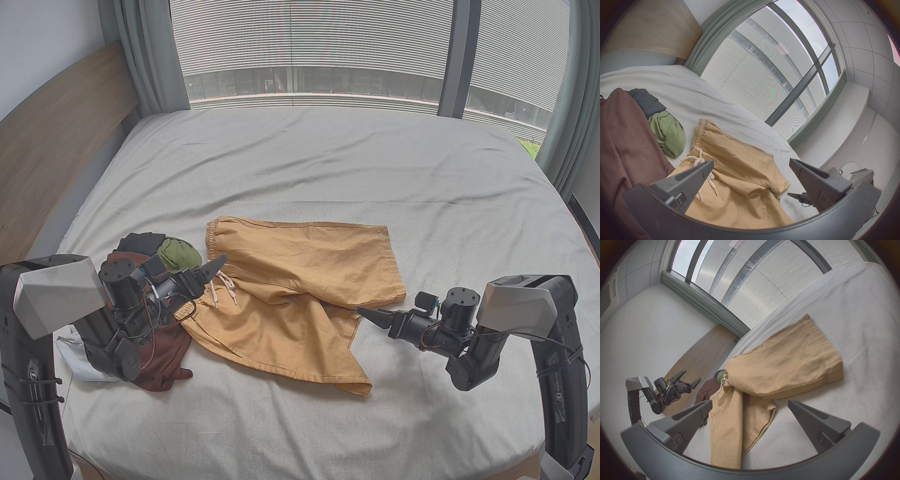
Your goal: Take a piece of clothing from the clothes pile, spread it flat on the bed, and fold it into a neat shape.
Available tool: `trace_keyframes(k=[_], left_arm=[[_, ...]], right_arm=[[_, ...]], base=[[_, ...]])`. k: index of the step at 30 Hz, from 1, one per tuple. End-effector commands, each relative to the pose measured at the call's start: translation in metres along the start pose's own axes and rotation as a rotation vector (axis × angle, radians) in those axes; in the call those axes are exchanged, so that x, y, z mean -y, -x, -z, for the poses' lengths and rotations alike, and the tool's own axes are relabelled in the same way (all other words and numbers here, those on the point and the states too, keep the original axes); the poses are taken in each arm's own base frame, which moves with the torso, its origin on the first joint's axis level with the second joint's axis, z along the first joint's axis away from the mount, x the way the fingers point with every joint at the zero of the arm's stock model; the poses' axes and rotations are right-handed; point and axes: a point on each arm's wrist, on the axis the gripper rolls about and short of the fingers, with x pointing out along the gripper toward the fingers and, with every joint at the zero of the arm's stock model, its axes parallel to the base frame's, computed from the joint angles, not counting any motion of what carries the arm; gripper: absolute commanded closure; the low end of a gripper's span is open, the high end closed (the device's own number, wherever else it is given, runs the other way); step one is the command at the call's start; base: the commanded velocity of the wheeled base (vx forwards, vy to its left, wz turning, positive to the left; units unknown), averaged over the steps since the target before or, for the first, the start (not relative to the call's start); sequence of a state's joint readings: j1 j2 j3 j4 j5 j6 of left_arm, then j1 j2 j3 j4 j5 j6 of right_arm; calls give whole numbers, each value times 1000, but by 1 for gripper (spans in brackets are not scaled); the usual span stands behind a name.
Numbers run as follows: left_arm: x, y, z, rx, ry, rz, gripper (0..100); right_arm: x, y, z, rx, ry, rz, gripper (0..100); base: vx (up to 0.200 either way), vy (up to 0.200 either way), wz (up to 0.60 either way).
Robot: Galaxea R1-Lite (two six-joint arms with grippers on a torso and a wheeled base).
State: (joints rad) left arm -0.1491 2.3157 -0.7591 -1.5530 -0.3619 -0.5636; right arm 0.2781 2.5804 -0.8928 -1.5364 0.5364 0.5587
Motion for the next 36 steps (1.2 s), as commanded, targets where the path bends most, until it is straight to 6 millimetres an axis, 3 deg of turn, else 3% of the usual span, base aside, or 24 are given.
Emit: trace_keyframes(k=[1,12,19,36], left_arm=[[1,1,0,-4,2,1,0],[1,3,5,-19,-7,-9,0],[-2,4,10,-38,-132,-10,0],[-1,2,10,-34,-143,-5,0]], right_arm=[[9,-11,24,-43,-20,6,0],[9,-22,36,-52,-29,1,0],[13,-27,42,-54,-28,-3,0],[13,-42,44,-11,-35,2,0]], base=[[0,0,0],[0,0,0],[0,0,0],[0,0,0]])
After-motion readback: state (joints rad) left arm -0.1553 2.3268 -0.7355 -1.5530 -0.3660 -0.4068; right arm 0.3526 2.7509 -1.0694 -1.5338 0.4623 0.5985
